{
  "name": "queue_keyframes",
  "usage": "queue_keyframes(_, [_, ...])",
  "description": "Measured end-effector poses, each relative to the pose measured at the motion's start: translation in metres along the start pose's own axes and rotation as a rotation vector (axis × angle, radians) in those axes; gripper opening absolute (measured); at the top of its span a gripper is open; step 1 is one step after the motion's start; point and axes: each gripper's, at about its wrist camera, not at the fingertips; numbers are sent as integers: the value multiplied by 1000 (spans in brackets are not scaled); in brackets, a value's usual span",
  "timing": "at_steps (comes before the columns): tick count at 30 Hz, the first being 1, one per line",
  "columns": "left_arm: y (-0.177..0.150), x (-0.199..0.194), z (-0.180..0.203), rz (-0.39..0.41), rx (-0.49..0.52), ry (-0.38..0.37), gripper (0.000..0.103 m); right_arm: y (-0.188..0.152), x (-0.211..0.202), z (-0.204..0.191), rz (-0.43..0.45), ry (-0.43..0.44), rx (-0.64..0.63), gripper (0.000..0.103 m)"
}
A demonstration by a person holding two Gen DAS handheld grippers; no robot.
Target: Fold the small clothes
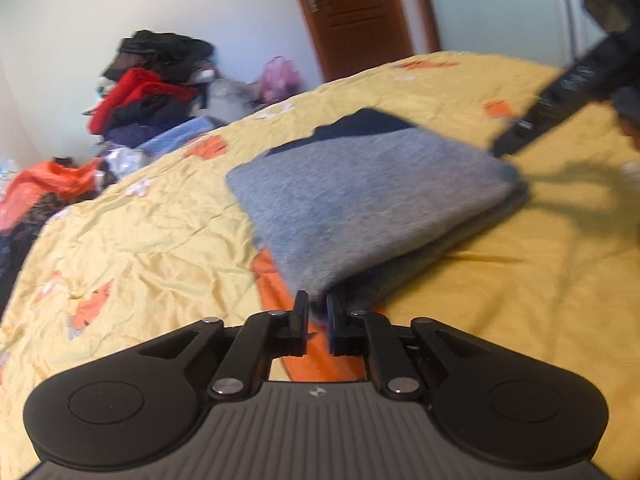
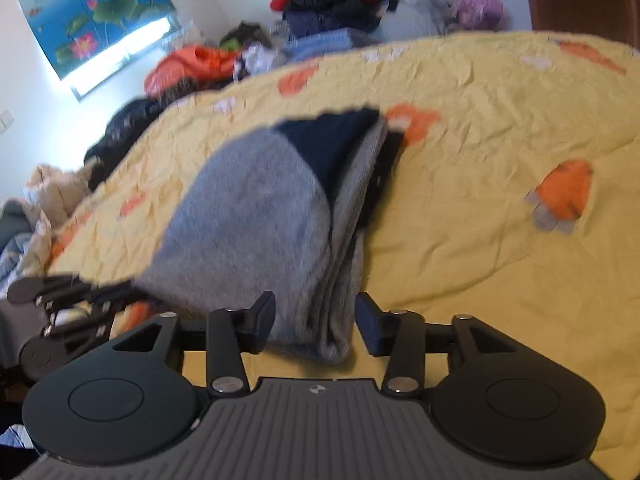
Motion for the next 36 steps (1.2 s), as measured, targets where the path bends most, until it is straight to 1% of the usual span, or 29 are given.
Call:
queue_keyframes(1, [5,-8,-1,23,-18,-42,10,6,-7,3,40,-6,17,53])
queue_keyframes(2, [10,-13,0,49,-35,-62,11,13,-13,6,85,-11,36,53])
queue_keyframes(4, [23,-5,8,84,-60,-65,18,30,-11,8,157,-1,68,54])
queue_keyframes(5, [28,4,13,88,-66,-54,29,40,-4,8,173,13,83,56])
queue_keyframes(6, [31,17,17,82,-76,-44,43,48,7,7,179,36,89,57])
queue_keyframes(7, [32,30,20,64,-89,-38,49,57,22,5,173,55,89,57])
queue_keyframes(8, [30,44,22,33,-99,-20,52,64,39,1,149,62,87,57])
queue_keyframes(10, [21,64,24,-34,-91,7,51,71,70,-6,77,47,55,56])
queue_keyframes(11, [15,65,22,-20,-105,1,51,70,86,-11,24,16,15,55])
queue_keyframes(12, [11,65,16,-18,-143,-16,52,66,100,-13,-39,-17,-20,53])
queue_keyframes(13, [10,65,9,-23,-182,-28,52,58,104,-15,-19,-20,-54,51])
queue_keyframes(14, [11,65,4,-32,-204,-36,52,52,104,-16,7,-16,-77,51])
queue_keyframes(17, [17,56,-1,-45,-237,-25,52,53,95,-18,-1,-16,-61,51])
queue_keyframes(19, [18,36,-10,1,-277,-31,52,52,77,-21,9,-30,-36,53])
queue_keyframes(21, [18,8,-26,65,-314,-21,53,43,47,-28,64,-59,-76,60])
queue_keyframes(22, [16,-7,-37,93,-323,1,54,35,28,-29,93,-81,-97,68])
queue_keyframes(23, [15,-21,-49,119,-317,34,55,26,12,-28,111,-98,-112,75])
queue_keyframes(24, [14,-36,-63,145,-285,78,61,17,-5,-24,120,-123,-122,77])
queue_keyframes(25, [14,-48,-79,165,-230,137,66,7,-22,-18,121,-158,-142,77])
queue_keyframes(26, [14,-58,-96,184,-170,222,79,-1,-37,-8,109,-206,-168,78])
queue_keyframes(27, [16,-66,-116,204,-113,325,83,-9,-51,3,86,-275,-182,78])
queue_keyframes(29, [25,-74,-155,210,-13,534,83,-18,-75,27,17,-455,-226,78])
queue_keyframes(30, [33,-77,-174,212,20,641,83,-22,-85,37,-34,-579,-310,78])
queue_keyframes(31, [41,-81,-190,231,31,733,83,-26,-90,43,-82,-714,-410,78])
queue_keyframes(32, [49,-87,-200,258,16,791,83,-31,-92,49,-141,-878,-538,78])
queue_keyframes(33, [58,-94,-204,293,-22,810,83,-36,-92,53,-192,-1022,-663,79])
queue_keyframes(34, [63,-101,-202,335,-78,784,83,-41,-90,58,-228,-1139,-774,81])
queue_keyframes(35, [65,-105,-194,375,-142,723,83,-44,-90,59,-237,-1191,-828,82])
queue_keyframes(36, [63,-105,-183,394,-200,640,84,-43,-90,57,-217,-1186,-825,84])
Point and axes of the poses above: each gripper's, at about its wrist camera, not at the fingertips, and x roughly the way its jaws point, z to its right, y to its top, and after that the axes turned 13 degrees about -x, right-handed
